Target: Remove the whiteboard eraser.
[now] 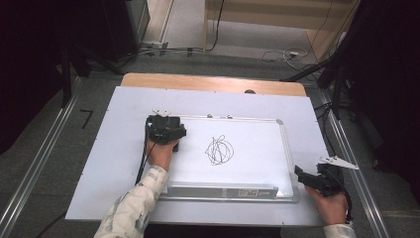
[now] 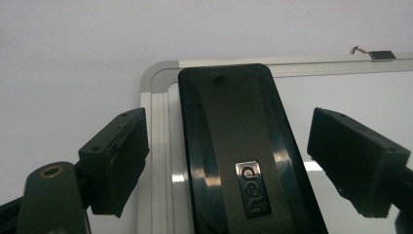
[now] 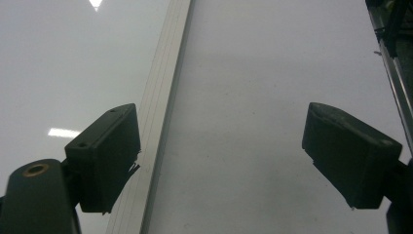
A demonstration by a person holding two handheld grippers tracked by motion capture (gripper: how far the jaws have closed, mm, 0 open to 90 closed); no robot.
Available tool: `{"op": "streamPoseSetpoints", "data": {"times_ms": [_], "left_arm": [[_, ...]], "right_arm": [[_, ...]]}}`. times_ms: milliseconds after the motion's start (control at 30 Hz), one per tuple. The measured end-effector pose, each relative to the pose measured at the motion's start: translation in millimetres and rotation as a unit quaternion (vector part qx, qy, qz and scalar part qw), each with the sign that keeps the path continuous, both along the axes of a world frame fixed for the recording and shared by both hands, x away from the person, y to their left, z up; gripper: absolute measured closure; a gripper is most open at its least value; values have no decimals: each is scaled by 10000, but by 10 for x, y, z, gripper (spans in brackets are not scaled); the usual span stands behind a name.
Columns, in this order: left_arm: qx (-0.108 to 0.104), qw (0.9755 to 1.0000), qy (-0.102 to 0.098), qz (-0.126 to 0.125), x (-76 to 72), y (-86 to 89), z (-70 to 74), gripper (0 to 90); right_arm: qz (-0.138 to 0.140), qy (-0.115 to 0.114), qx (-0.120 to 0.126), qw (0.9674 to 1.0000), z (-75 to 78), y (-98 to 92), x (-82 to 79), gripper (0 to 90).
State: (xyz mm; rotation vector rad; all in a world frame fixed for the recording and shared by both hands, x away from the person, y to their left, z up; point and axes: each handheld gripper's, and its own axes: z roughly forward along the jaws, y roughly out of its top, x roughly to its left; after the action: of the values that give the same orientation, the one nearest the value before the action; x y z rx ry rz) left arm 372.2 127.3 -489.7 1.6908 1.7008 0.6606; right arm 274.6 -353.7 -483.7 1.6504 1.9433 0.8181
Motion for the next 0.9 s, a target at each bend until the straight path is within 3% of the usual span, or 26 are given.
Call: {"op": "streamPoseSetpoints", "data": {"times_ms": [367, 567, 667, 900], "left_arm": [[120, 9997, 209, -37, 28, -47, -47, 237], [108, 9998, 148, -7, 22, -78, -57, 239], [95, 9999, 60, -12, 25, -60, -51, 319], [184, 9990, 73, -394, -9, -43, -22, 401]], "right_arm": [[0, -11, 5, 10000, 2, -2, -1, 127], [17, -20, 4, 10000, 4, 1, -4, 127], [4, -12, 5, 10000, 3, -1, -3, 127], [2, -12, 5, 10000, 2, -3, -1, 127]]}}
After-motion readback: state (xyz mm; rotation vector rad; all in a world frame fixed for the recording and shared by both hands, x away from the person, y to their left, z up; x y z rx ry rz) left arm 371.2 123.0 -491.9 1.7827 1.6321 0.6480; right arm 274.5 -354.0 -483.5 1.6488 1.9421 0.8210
